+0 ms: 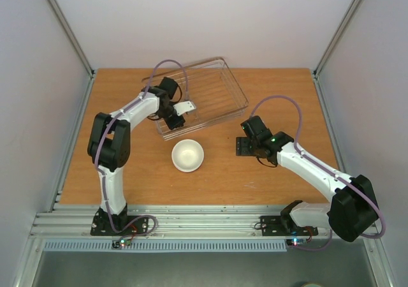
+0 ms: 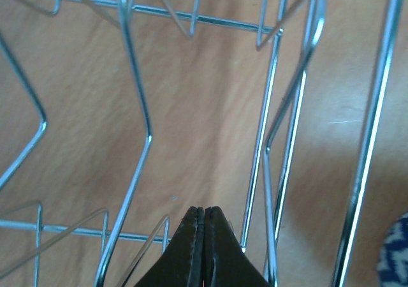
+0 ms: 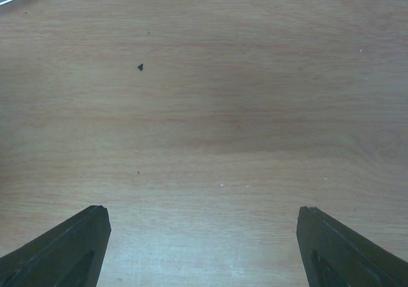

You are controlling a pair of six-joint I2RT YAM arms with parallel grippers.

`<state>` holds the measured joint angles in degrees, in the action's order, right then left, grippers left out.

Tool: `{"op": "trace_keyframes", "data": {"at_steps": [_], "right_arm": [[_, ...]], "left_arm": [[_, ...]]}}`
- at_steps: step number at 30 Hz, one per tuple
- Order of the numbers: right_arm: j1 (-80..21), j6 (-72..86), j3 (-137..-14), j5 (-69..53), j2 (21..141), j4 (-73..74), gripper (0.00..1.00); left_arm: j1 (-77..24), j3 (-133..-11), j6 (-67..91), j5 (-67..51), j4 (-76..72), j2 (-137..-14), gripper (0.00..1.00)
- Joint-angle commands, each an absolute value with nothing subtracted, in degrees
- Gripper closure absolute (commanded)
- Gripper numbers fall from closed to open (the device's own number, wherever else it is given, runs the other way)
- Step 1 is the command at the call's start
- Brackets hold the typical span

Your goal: Load the bowls into the dish rack

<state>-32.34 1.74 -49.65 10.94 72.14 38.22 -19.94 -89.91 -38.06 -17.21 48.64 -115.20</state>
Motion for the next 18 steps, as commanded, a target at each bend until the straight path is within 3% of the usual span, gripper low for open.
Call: {"op": "trace_keyframes", "data": {"at_steps": [1,10,18], "right_arm": [[-32.35,2.87,-48.66,12.24,71.43,37.13,0.18],[-32.28,4.47,-50.28,16.95,77.72,34.19,0.25],[-32.04,3.76,-53.31,15.97,86.22,30.86,0.26]], "left_arm": [[-23.10,-91.39,-39.73,-19.90,52.73,-113.65,1.00],[-26.47,-92.97,-39.46,-19.33,53.04,-114.02,1.00],[-27.14,-93.86,-38.89,-20.26,53.00,-114.82,1.00]]}}
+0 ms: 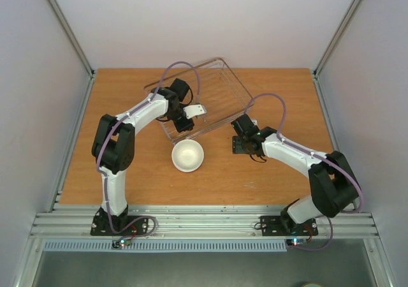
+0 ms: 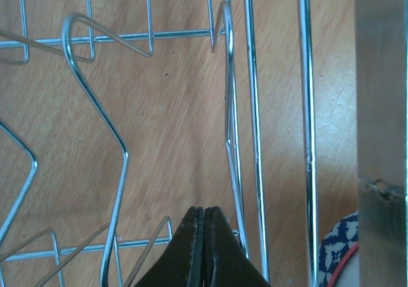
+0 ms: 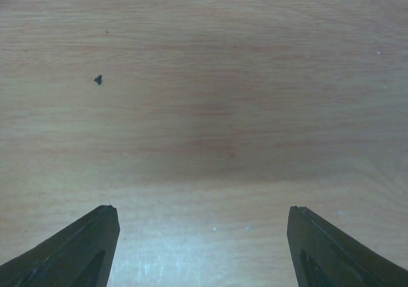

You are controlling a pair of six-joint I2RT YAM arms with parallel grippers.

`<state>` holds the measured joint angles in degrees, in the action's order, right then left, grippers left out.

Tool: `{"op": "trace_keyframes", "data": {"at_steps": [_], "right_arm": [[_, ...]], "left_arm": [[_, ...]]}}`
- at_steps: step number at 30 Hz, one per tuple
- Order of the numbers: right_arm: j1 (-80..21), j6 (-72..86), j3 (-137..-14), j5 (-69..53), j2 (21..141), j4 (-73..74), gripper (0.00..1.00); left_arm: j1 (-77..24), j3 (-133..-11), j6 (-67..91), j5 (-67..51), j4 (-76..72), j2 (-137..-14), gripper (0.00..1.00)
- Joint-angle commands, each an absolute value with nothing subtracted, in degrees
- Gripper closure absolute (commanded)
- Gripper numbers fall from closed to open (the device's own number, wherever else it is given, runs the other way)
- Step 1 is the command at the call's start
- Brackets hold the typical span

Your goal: Load the bowls into the dish rack

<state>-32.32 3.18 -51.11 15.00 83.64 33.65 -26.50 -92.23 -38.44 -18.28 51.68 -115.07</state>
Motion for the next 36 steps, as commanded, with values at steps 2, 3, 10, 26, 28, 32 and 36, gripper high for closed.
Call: {"op": "trace_keyframes", "data": {"at_steps": [2,3,10,26,28,32,36], "right_arm": [[-31.17,3.96,-53.31,16.25,87.71,30.00,0.26],[-30.36,4.24,-53.15,15.89,88.27,29.37,0.26],[-21.34,5.09,-53.41,7.83,91.06,24.02,0.34],[-20.65,1.75,-67.80,6.81,104.12,26.91,0.33],[-20.66,1.80,-68.27,6.85,104.94,27.13,0.33],[-20.65,2.10,-67.25,7.52,104.63,26.88,0.33],[-20.57,2.02,-65.76,8.71,104.18,26.59,0.33]], "left_arm": [[-27.44,-93.74,-38.61,-20.80,53.16,-114.83,0.99],[-27.69,-93.59,-38.59,-20.72,53.25,-114.83,1.00],[-29.88,-92.36,-38.52,-20.30,53.44,-114.52,1.00],[-34.43,-90.73,-37.12,-20.66,53.06,-116.01,1.00],[-34.61,-90.62,-36.93,-21.26,53.36,-115.97,1.00],[-35.46,-89.86,-36.65,-21.86,53.68,-115.31,0.99],[-37.21,-88.47,-36.52,-21.38,53.34,-114.50,1.00]]}}
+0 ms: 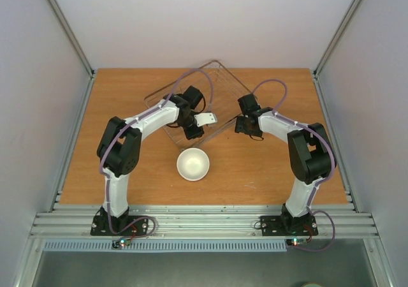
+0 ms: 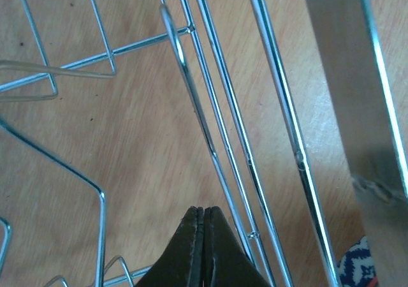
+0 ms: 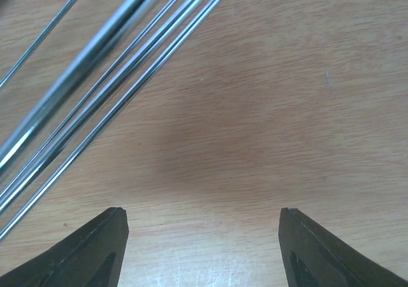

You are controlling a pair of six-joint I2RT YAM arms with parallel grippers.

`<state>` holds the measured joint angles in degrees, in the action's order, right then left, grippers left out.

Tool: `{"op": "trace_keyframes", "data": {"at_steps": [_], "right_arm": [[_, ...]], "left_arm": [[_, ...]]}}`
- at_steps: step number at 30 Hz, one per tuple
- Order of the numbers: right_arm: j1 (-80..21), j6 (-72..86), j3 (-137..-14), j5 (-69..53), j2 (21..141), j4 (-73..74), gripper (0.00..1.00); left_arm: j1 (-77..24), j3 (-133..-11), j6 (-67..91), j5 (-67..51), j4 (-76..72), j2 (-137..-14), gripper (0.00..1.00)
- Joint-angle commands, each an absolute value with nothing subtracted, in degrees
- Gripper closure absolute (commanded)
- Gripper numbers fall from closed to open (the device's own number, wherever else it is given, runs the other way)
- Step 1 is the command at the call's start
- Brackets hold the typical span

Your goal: Load the bowls into the dish rack

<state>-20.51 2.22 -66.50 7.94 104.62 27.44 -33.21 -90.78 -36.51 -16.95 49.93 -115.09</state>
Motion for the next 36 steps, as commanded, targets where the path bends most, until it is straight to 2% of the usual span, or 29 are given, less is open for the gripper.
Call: {"op": "trace_keyframes", "data": {"at_steps": [1,18,36], "right_arm": [[-20.52,1.98,-65.71,8.84,104.24,26.55,0.33],[-20.28,-2.20,-73.74,8.77,108.24,27.82,0.33],[-20.13,-4.74,-86.33,5.08,119.06,28.52,0.33]], "left_arm": [[-37.78,-88.24,-36.41,-21.36,53.27,-114.32,1.00],[-41.41,-86.16,-35.51,-21.45,52.11,-114.41,1.00],[-41.46,-85.80,-32.40,-16.61,46.75,-114.61,1.00]]}}
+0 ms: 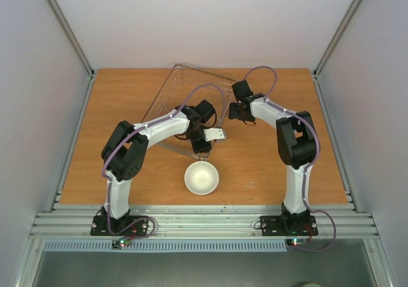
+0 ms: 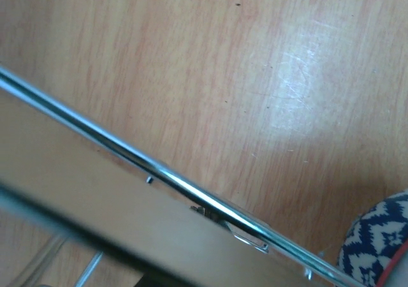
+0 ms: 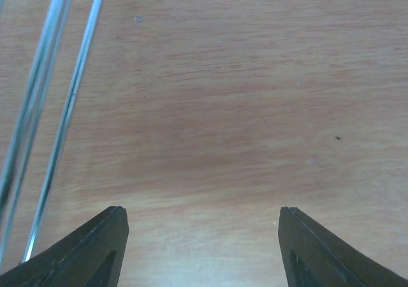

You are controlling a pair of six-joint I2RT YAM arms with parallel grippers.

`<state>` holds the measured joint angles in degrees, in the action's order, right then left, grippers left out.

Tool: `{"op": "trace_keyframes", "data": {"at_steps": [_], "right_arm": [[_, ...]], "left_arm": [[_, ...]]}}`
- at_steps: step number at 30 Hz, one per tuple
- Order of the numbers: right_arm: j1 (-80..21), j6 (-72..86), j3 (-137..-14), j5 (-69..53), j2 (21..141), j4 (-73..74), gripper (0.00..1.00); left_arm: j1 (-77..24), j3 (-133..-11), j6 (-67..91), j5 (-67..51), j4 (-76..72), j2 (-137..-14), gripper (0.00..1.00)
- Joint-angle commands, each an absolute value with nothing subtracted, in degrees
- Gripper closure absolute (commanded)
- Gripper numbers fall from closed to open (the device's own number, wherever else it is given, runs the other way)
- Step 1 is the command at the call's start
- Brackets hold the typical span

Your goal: Load the bowls into the dish rack

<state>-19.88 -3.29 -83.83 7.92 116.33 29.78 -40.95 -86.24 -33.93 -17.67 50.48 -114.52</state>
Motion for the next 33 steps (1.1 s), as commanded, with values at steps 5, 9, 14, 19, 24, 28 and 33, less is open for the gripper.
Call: {"op": "trace_keyframes", "data": {"at_steps": [5,9,14,19,24,28,33], "right_arm": [[-20.13,-5.19,-88.00,5.07,121.05,27.67,0.33],[-20.08,-6.51,-89.52,5.10,121.84,27.31,0.33],[-19.93,-7.45,-90.99,4.45,121.82,27.06,0.34],[-19.43,-8.05,-93.48,2.44,122.61,27.43,0.33],[-19.42,-8.64,-97.57,0.63,124.92,28.74,0.34],[-19.42,-7.70,-100.83,-1.66,127.36,30.03,0.34],[-19.36,-6.46,-100.82,-0.20,127.81,29.67,0.33]], "left_arm": [[-41.47,-85.80,-30.51,-13.24,43.68,-114.64,1.00],[-41.45,-86.25,-29.60,-11.87,42.67,-115.11,1.00],[-41.48,-87.71,-28.60,-12.18,42.77,-116.61,1.00],[-41.44,-89.60,-28.30,-12.89,43.32,-118.47,1.00],[-41.43,-91.08,-28.05,-13.50,43.41,-119.75,1.00],[-41.55,-92.37,-27.78,-13.42,43.32,-120.67,0.99],[-41.57,-94.22,-27.87,-13.70,44.11,-121.46,1.00]]}}
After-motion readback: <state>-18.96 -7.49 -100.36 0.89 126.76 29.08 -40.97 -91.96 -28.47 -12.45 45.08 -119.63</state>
